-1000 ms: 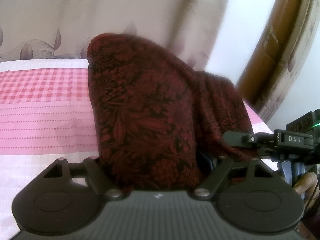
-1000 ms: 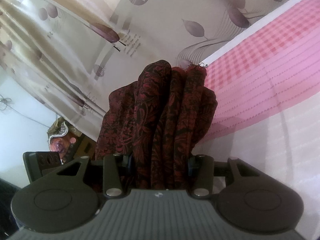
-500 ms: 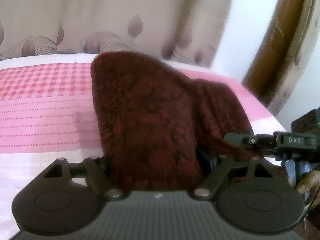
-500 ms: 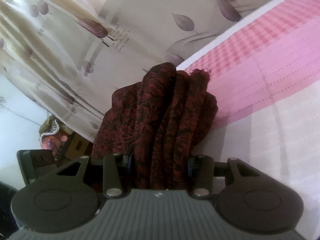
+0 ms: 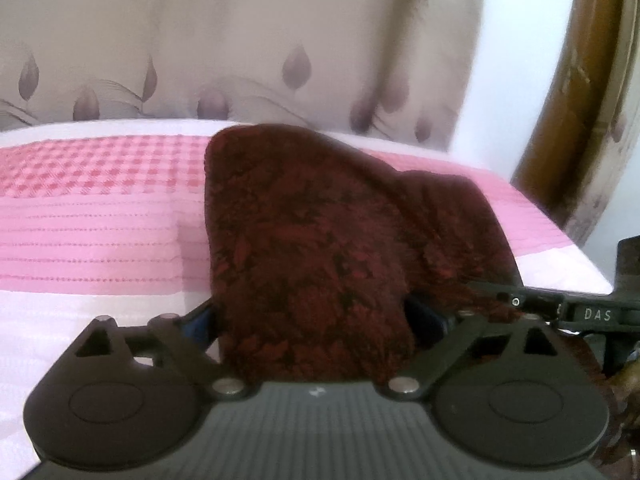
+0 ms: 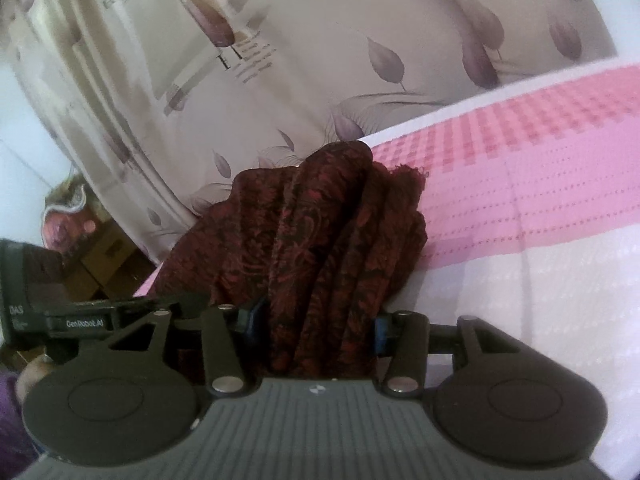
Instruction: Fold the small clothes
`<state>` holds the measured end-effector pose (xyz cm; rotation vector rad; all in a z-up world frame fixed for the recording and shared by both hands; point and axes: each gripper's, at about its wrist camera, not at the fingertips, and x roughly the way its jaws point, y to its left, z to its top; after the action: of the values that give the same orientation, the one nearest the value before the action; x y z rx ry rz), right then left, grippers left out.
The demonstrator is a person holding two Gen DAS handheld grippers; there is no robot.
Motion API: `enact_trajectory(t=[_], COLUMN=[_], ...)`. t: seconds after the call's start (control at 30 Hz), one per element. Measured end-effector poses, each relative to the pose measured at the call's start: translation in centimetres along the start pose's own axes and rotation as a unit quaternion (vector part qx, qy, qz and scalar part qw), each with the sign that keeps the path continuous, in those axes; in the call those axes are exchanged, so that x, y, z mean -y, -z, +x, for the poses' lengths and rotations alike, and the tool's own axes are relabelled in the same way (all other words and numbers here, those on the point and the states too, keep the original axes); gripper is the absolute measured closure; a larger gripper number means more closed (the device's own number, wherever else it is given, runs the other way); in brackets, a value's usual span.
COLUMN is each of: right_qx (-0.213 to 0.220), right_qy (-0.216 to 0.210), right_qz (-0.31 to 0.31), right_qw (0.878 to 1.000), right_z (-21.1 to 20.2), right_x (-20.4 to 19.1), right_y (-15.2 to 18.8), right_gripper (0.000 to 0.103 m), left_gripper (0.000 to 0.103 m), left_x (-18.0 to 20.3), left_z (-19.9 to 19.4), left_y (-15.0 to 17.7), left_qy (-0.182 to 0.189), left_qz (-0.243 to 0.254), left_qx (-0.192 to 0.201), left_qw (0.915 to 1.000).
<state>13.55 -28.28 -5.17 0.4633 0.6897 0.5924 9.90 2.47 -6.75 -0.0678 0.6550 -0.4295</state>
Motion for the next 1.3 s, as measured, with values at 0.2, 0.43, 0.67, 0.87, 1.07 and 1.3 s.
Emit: enact_trajectory(t=[0.2, 0.43, 0.67, 0.87, 1.07, 1.3], right_qx=[0.009, 0.030, 0.111, 0.163, 0.170, 0.175], right_qy=[0.028, 0.054, 0.082, 0.094, 0.114, 0.112], right_qz=[-0.037, -0.061, -0.094, -0.089, -0.106, -0.116], right_qw=[0.999, 0.996, 0.986, 0.978, 0.973, 0.971], right_z=[-0.1, -0.5, -4.1, -7.7, -9.5, -11.0], right_x=[-0.8, -1.7, -3.8, -5.9, -8.1, -9.7], right_y=[0.1, 0.2, 0.7, 1.3, 3.3, 4.2], right_gripper=[0.043, 0.033, 0.032, 0.016, 0.005, 0.003], left_gripper=[0.003, 0.003, 0.004, 0.004, 0.002, 0.000], left_x=[1.1, 2.9, 3.4, 4.7, 7.3, 9.6], left_z=[-0.6, -2.0, -3.7, -5.0, -6.8, -10.7], left_y=[0.5, 1.2, 1.4, 1.8, 2.3, 2.9], left_qy=[-0.039, -0.095, -0.119, -0.135, -0.202, -0.230], left_qz=[0.019, 0.061, 0.053, 0.058, 0.093, 0.084], left_qx=[0.025, 0.059, 0.075, 0.093, 0.124, 0.207], left_qw=[0.9988, 0.9918, 0.9886, 0.9847, 0.9670, 0.9472])
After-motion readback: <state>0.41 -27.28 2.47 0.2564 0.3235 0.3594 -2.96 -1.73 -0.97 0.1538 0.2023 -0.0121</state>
